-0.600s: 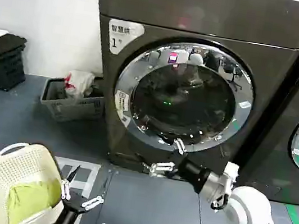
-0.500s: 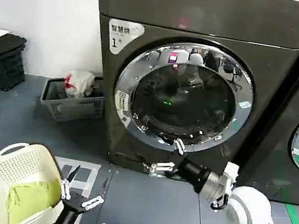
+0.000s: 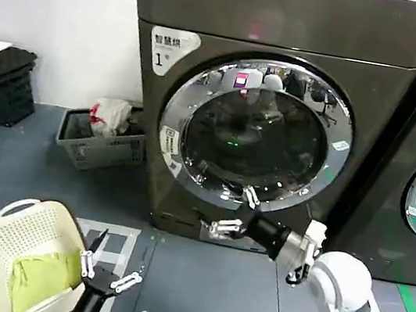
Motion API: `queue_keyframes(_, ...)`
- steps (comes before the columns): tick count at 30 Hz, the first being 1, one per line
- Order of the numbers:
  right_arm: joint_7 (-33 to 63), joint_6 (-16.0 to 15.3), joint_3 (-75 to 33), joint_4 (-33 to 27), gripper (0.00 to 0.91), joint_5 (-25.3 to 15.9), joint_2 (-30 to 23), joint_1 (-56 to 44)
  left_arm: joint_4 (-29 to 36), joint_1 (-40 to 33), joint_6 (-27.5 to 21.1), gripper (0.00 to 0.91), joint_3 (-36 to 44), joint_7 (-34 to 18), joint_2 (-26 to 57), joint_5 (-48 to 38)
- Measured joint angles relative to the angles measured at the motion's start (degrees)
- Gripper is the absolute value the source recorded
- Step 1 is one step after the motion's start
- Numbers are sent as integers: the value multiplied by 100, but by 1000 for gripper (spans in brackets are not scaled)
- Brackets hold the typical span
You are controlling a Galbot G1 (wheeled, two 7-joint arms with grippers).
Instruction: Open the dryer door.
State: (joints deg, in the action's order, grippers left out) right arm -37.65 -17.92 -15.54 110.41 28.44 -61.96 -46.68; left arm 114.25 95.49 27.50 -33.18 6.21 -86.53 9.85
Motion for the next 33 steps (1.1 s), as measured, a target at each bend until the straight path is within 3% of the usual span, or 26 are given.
queue_keyframes(16,-56,369,562,-1328,907,-265,-306,917,122,50,18,907,-30,7,-12,-5)
queue_keyframes(33,-55,715,1100,-2355,907,-335,-652,1743,248,138,66,907,-30,9,-28,4)
